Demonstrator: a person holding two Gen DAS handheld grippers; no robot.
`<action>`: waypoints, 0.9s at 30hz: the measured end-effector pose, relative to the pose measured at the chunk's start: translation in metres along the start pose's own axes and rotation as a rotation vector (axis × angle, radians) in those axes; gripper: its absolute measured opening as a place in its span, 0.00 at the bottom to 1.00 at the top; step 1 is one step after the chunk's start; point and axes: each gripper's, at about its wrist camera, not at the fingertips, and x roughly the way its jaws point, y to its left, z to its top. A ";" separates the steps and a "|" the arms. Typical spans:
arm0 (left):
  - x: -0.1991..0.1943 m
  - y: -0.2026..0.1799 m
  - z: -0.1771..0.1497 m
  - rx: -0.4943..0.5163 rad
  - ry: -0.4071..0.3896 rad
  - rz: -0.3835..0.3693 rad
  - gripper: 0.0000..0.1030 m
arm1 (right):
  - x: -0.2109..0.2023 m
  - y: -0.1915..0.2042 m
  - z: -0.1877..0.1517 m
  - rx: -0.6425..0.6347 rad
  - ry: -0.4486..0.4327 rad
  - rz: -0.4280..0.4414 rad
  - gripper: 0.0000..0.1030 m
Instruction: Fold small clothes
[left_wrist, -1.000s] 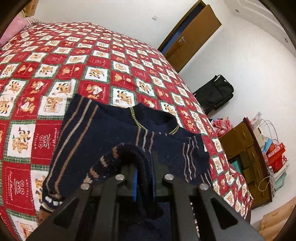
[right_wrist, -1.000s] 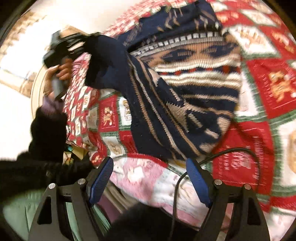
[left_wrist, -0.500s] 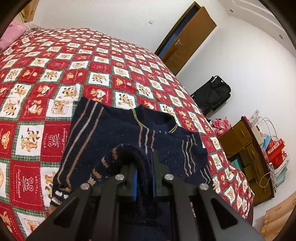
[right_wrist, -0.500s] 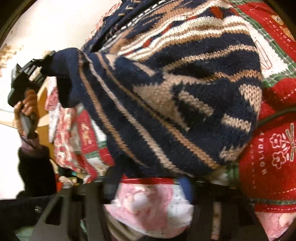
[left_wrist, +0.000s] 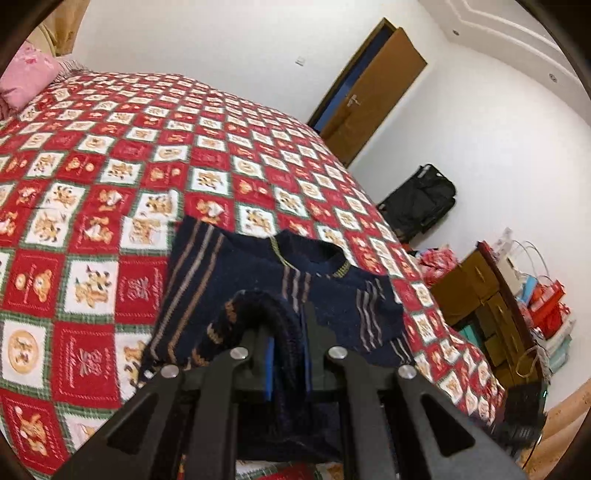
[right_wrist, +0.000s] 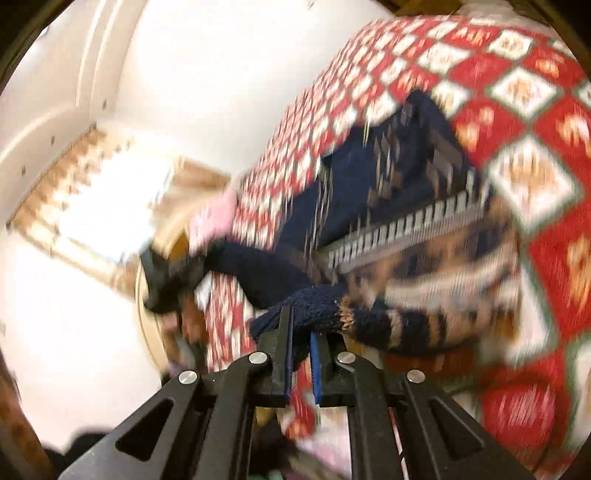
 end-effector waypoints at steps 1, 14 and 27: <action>0.006 0.003 0.002 -0.005 0.008 0.015 0.11 | 0.000 -0.008 0.015 0.016 -0.020 -0.002 0.08; 0.088 0.055 -0.003 -0.045 0.185 0.152 0.15 | 0.079 -0.108 0.073 0.128 -0.023 -0.212 0.09; 0.002 0.060 -0.015 0.219 0.010 0.261 0.74 | 0.023 -0.003 0.035 -0.603 -0.146 -0.576 0.69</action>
